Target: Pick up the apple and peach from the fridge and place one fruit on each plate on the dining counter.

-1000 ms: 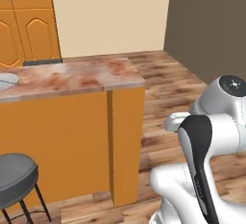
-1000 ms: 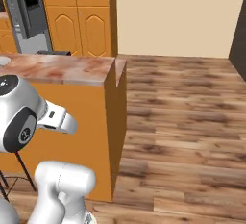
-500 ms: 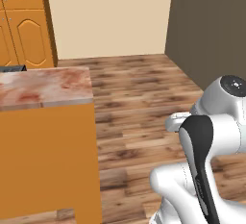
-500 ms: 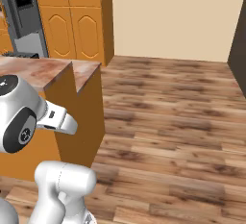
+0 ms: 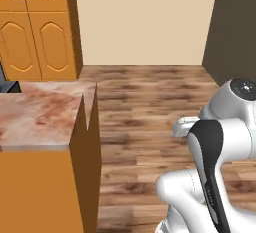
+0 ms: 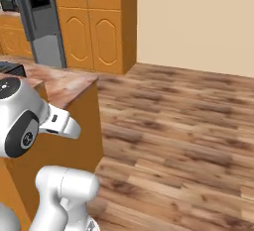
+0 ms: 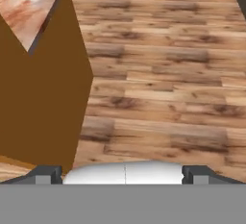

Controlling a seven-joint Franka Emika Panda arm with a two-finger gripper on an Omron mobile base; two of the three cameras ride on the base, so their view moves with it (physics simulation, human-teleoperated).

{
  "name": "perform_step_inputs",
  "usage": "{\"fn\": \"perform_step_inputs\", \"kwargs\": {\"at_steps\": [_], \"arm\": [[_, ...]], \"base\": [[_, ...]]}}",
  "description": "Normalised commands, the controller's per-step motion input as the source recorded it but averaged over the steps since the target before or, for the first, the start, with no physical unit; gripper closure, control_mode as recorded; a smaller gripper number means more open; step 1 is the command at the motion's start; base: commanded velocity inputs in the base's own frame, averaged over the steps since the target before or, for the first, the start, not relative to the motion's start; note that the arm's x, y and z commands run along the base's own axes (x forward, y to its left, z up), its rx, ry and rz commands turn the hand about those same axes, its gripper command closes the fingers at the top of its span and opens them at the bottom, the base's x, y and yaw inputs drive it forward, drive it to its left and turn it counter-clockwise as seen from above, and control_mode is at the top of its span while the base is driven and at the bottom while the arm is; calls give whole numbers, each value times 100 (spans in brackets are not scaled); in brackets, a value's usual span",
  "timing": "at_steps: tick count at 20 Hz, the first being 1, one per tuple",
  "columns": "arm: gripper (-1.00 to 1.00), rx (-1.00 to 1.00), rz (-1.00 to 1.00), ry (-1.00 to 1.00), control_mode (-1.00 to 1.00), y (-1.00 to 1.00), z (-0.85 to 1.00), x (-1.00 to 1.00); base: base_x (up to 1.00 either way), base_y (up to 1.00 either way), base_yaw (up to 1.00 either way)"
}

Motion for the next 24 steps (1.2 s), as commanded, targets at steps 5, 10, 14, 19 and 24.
{"fn": "perform_step_inputs", "kwargs": {"at_steps": [5,10,14,19,24], "arm": [[-100,0,0,0,100,0,0,0],[-100,0,0,0,100,0,0,0],[-100,0,0,0,100,0,0,0],[-100,0,0,0,100,0,0,0],[-100,0,0,0,100,0,0,0]], "base": [[100,-46,37],[95,-55,38],[78,-76,34],[77,-76,33],[77,-75,34]]}}
